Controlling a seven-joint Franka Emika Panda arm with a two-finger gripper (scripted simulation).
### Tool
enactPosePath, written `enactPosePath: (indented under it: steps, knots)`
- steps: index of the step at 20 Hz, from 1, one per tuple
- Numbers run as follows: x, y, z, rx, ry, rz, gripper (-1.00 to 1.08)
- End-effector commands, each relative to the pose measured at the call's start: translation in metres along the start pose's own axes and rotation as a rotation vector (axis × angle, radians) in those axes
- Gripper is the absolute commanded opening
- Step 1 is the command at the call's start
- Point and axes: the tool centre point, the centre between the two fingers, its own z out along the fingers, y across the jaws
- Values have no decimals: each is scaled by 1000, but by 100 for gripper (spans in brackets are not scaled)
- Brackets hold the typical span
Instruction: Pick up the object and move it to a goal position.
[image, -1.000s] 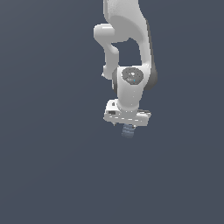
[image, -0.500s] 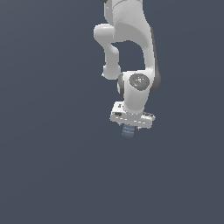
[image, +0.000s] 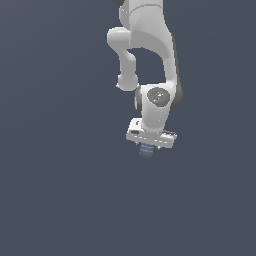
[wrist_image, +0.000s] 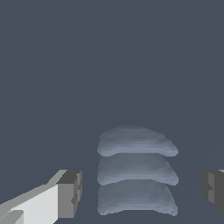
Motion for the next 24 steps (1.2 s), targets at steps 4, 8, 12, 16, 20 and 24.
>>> enactPosePath:
  steps: [4,8,12,16,20,24]
  knots:
    - [-1,0,28,-1,-1,2,100]
    - [-1,0,38,-1,-1,3,100]
    - [0,0,39,-1,-1,3,-100]
    - [0,0,39,-1,-1,3,-100]
    - [0,0,39,-1,-1,3,-100]
    - [-1,1,36,0,-1,2,-100]
